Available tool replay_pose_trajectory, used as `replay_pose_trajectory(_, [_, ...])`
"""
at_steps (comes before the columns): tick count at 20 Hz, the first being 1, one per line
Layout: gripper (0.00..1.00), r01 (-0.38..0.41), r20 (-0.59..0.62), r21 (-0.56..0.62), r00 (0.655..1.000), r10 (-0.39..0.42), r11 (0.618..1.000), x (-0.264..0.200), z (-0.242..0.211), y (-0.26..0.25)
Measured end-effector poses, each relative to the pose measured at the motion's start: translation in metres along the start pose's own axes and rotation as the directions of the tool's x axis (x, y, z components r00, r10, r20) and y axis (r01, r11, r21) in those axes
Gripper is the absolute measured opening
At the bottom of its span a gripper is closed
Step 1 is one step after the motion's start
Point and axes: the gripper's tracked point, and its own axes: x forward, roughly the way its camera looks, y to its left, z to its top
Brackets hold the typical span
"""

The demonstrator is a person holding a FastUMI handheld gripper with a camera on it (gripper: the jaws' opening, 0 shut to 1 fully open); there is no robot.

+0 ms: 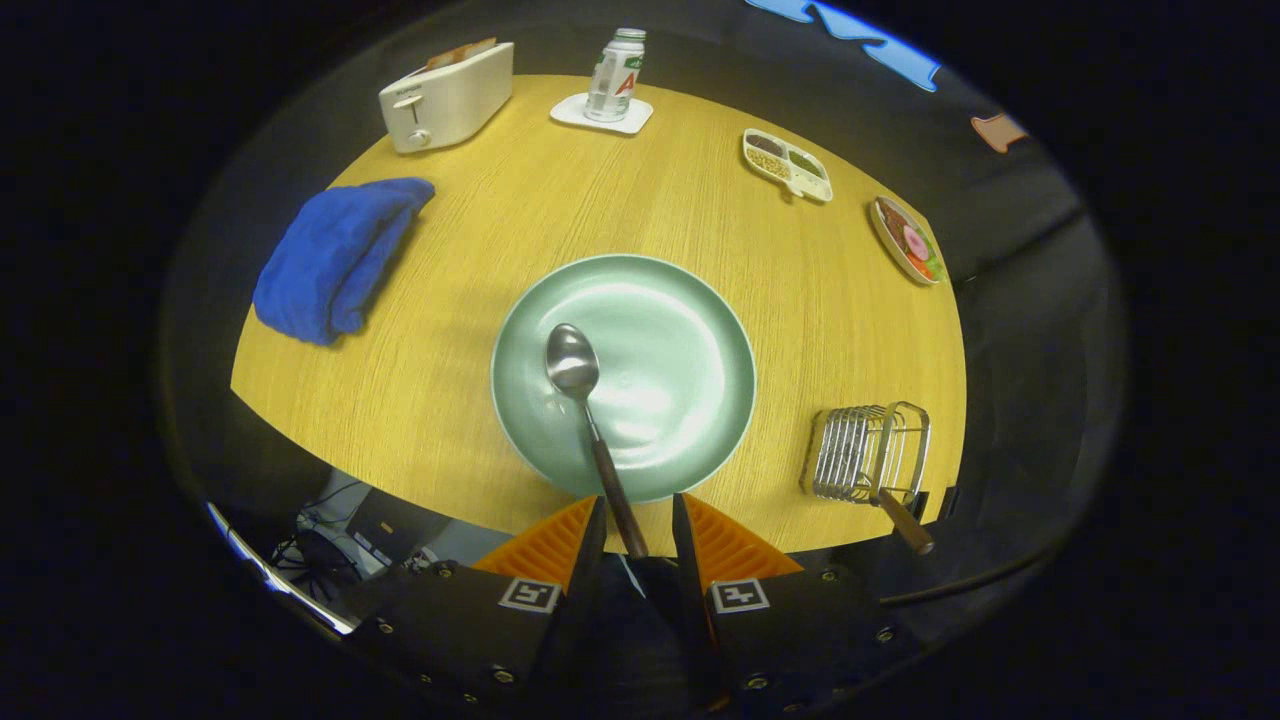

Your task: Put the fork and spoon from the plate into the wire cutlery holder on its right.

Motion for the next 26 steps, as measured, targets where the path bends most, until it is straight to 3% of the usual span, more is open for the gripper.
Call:
replay_pose_trajectory(13, [0.4,-0.005,-0.136,-0.091,0.991,-0.008,0.996,0.053,-0.034,0.004])
replay_pose_trajectory(19, [0.4,0.038,-0.178,-0.145,0.982,-0.063,0.989,0.072,-0.044,-0.008])
replay_pose_trajectory(20, [0.39,0.042,-0.183,-0.165,0.98,-0.073,0.985,0.073,-0.047,-0.01])
replay_pose_trajectory(21, [0.22,0.055,-0.184,-0.182,0.979,-0.089,0.982,0.073,-0.046,-0.012])
replay_pose_trajectory(24, [0.1,0.057,-0.146,-0.18,0.986,-0.084,0.982,0.069,-0.041,-0.011])
replay_pose_trajectory(26, [0.1,0.052,-0.114,-0.15,0.991,-0.07,0.987,0.065,-0.035,-0.008])
